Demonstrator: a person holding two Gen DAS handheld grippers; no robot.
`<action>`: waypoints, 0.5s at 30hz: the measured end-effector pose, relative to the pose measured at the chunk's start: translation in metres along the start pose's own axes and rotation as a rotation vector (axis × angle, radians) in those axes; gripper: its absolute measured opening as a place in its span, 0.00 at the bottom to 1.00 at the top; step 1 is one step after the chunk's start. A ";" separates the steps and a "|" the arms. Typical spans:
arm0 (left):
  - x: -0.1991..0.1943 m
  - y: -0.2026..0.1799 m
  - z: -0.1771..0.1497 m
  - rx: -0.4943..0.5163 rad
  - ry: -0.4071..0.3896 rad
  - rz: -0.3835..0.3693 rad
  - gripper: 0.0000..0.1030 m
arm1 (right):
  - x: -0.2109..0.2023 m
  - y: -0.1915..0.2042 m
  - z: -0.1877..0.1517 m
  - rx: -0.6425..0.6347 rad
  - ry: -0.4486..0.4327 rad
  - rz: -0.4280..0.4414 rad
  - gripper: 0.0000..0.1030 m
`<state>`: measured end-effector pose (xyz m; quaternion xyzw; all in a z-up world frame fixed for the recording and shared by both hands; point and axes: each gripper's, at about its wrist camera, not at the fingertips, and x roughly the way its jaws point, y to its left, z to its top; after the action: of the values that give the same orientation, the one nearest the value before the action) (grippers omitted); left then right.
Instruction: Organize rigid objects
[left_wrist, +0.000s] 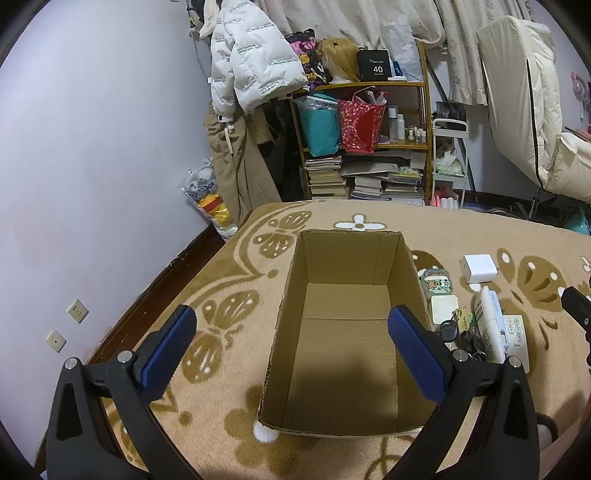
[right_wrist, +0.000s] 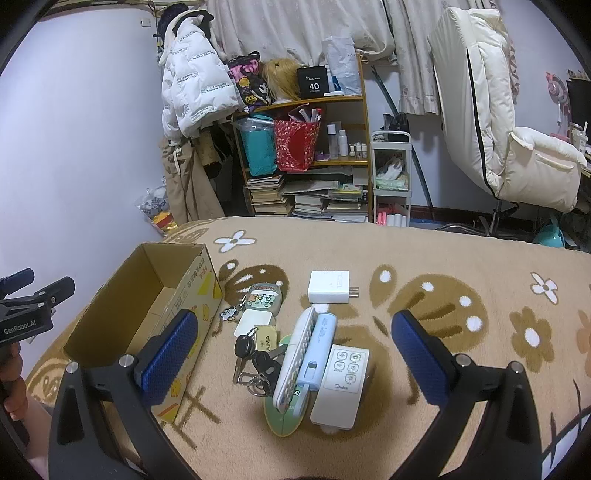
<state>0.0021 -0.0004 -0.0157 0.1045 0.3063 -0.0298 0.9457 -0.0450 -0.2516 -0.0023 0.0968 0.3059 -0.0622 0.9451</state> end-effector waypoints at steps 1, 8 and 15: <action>0.001 0.001 0.000 0.002 0.001 -0.001 1.00 | 0.000 0.000 0.000 0.000 0.001 0.001 1.00; 0.003 0.002 -0.002 0.005 0.003 -0.001 1.00 | 0.000 0.000 0.000 0.000 0.000 0.000 1.00; 0.001 0.000 0.000 0.007 0.001 0.002 1.00 | 0.000 0.000 0.000 0.000 0.000 0.000 1.00</action>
<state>0.0026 -0.0002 -0.0166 0.1081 0.3067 -0.0301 0.9452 -0.0450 -0.2511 -0.0026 0.0970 0.3059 -0.0622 0.9451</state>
